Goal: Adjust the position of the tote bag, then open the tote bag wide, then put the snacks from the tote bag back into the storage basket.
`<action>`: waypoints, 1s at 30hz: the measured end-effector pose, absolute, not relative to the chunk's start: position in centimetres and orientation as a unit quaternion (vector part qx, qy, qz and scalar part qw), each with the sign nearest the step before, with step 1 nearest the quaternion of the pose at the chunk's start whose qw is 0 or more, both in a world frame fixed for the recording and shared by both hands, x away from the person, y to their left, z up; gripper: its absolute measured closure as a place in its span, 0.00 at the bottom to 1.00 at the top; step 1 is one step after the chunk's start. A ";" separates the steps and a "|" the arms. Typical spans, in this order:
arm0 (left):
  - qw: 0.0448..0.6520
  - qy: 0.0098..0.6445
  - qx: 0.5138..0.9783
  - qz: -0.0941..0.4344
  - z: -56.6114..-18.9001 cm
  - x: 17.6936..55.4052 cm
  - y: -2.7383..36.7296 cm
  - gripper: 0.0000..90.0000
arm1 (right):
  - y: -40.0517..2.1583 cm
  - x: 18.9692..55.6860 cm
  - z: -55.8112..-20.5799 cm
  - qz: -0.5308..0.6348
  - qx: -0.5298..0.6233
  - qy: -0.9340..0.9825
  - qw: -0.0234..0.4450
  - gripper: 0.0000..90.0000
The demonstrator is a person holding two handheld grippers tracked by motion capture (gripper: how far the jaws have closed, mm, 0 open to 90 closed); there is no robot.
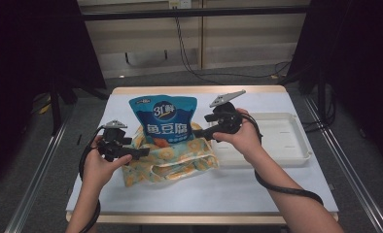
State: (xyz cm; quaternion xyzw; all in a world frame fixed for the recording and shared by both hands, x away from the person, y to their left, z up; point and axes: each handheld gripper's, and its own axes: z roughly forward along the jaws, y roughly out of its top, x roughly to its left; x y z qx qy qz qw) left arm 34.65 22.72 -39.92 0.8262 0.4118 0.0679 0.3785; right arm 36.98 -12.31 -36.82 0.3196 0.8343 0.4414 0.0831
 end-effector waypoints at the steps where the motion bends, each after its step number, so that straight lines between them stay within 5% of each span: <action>1: 0.377 0.415 0.825 0.071 -40.0 34.6 22.7 0.13 | -12.3 37.1 -36.8 0.443 0.319 0.834 0.080 0.26; 30: 0.380 0.410 0.827 0.060 -40.4 34.4 22.6 0.12 | -9.9 38.9 -32.1 0.405 0.280 0.866 0.084 0.23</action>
